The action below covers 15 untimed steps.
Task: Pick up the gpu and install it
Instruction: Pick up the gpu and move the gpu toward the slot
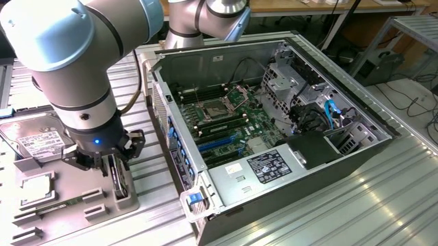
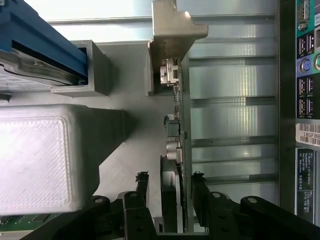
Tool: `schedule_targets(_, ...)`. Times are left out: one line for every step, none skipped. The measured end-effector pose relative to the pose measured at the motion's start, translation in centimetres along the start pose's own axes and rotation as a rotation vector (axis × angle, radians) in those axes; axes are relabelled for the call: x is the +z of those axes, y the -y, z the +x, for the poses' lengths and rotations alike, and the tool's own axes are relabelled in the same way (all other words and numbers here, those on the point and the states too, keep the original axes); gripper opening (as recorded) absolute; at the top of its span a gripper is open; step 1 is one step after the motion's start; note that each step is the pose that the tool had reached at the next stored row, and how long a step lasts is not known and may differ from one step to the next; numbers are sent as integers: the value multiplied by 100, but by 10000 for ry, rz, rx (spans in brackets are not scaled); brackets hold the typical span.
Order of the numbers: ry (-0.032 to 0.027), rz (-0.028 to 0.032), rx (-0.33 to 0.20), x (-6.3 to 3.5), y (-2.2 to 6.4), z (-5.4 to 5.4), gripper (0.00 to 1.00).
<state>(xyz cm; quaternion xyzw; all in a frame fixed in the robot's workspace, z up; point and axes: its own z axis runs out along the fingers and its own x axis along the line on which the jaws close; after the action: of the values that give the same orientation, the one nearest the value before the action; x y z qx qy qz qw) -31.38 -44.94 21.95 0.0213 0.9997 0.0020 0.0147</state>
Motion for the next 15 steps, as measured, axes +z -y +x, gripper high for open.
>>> schedule_targets(3,22,-1,-5,0,0,47)
schedule_targets(4,31,-1,-6,0,0,47)
schedule_targets(5,51,-2,-6,0,0,47)
schedule_targets(5,67,-2,-7,0,0,47)
schedule_targets(3,77,-2,-8,1,0,45)
schedule_targets(4,81,-3,-7,1,0,45)
schedule_targets(4,84,-3,-7,0,-2,38)
schedule_targets(3,90,-1,-8,-1,-5,38)
schedule_targets(4,92,-3,-7,-1,-18,38)
schedule_targets(5,92,-1,-6,-1,-24,36)
schedule_targets(4,92,-2,-6,-1,-28,36)
schedule_targets(5,92,-1,-6,-1,-30,29)
schedule_targets(5,92,-2,-6,-1,-35,29)
schedule_targets(5,92,-2,-6,-2,-36,28)
schedule_targets(4,93,-2,-6,-1,-37,28)
